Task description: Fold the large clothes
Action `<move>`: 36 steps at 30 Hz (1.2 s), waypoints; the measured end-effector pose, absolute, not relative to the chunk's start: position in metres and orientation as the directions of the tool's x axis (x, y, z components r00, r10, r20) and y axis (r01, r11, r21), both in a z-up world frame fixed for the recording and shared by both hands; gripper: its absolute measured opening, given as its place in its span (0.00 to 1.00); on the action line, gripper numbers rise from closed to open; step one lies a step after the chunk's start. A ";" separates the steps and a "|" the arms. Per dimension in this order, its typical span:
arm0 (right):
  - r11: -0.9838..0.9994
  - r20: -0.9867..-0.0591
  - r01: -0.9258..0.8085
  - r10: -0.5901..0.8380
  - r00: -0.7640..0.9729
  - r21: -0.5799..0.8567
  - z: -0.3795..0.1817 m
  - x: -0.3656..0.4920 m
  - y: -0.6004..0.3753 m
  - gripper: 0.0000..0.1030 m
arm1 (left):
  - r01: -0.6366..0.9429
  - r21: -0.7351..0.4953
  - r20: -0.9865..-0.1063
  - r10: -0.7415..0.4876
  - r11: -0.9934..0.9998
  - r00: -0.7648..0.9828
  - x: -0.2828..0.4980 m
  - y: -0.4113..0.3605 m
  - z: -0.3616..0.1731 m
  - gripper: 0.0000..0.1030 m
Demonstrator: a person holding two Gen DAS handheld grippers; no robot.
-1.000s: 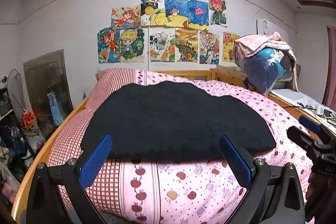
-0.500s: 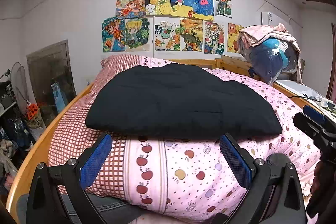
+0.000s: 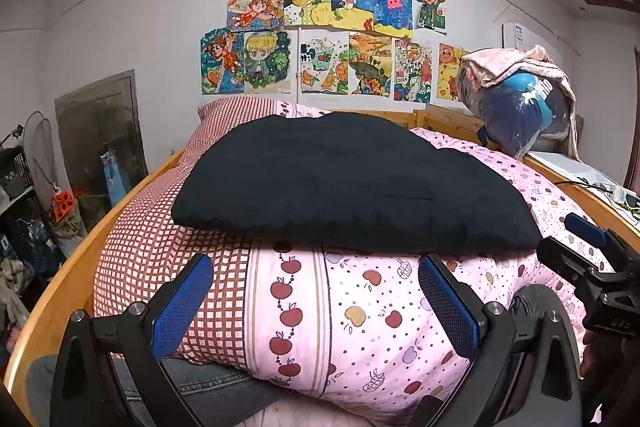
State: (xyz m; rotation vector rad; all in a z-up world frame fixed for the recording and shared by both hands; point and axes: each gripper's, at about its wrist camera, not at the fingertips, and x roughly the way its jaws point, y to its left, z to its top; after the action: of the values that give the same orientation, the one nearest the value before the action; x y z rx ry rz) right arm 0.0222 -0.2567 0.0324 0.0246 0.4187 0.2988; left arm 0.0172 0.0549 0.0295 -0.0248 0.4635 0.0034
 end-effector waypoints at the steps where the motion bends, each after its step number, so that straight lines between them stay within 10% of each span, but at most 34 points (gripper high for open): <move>1: 0.957 -0.399 -0.278 0.289 0.870 0.085 0.031 0.022 -0.255 0.98 | -0.009 -0.023 -0.448 -0.002 1.000 0.894 0.017 0.055 0.029 1.00; 36: 0.964 -0.426 -0.246 0.267 0.865 0.105 0.022 0.026 -0.253 0.98 | -0.016 -0.018 -0.463 0.006 1.000 0.886 0.017 0.054 0.014 1.00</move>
State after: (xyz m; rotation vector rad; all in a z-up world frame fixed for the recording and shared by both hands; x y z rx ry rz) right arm 0.0258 -0.2533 0.0216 0.0480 0.4527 0.2691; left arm 0.0171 0.0544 0.0140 -0.0214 0.4811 0.0116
